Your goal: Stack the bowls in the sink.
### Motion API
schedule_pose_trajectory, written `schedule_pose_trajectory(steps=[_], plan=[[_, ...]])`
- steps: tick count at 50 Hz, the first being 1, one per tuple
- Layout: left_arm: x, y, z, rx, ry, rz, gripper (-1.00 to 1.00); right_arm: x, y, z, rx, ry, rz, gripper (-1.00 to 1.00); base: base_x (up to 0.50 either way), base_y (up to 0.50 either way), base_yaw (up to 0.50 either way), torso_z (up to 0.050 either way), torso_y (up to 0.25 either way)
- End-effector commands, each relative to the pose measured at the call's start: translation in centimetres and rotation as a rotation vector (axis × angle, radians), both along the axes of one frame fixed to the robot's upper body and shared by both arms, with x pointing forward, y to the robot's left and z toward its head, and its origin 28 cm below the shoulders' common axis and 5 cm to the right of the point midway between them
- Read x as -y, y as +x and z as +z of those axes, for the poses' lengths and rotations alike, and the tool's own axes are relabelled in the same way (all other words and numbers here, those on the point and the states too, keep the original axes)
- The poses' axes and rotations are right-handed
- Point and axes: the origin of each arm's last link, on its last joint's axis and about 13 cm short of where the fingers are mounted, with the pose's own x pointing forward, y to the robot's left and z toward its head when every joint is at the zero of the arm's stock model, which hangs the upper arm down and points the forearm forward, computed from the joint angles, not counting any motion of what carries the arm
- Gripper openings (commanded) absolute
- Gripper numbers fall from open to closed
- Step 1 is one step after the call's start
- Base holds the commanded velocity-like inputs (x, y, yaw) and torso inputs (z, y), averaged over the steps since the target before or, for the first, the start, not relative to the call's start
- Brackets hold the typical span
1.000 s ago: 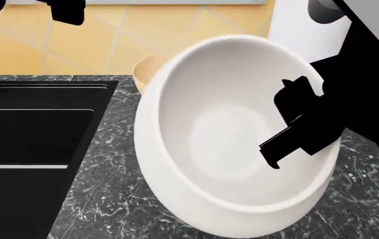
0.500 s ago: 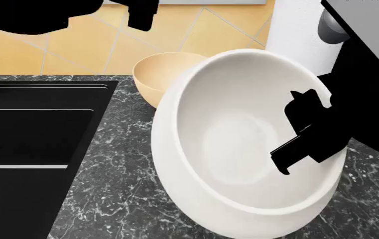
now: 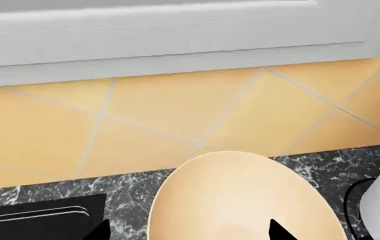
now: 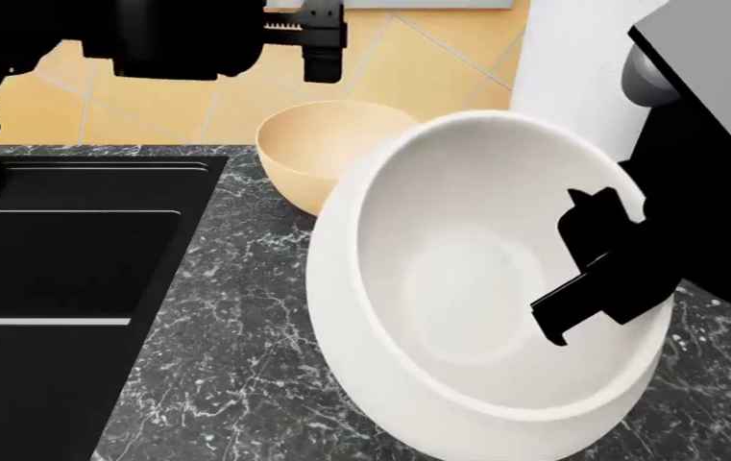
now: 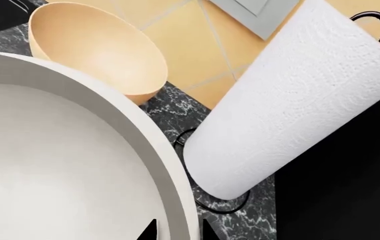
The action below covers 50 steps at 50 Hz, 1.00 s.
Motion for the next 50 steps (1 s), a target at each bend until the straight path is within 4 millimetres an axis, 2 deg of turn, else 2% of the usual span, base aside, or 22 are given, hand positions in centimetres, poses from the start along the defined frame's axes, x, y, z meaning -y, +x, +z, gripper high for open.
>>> schedule_pose_trajectory(steps=[1,17,50], plan=[[-0.2,1.4,-1.8,-0.132,-0.121,0.068,1.00,0.1,0.3,-0.5,-0.003,-0.001,-0.003,-1.00,0.00,0.00,0.00,0.000,0.000],[-0.7,2.1,-4.4,-0.227,-0.197,0.110,1.00,0.3,0.5,-1.0,-0.011,0.005,-0.009,-1.00,0.00,0.00,0.00,0.000,0.000],[-0.7,3.4,-7.0,-0.265,-0.191,0.135,1.00,0.4,1.0,-1.7,-0.023,0.007,-0.011,-1.00,0.00,0.00,0.00,0.000,0.000]])
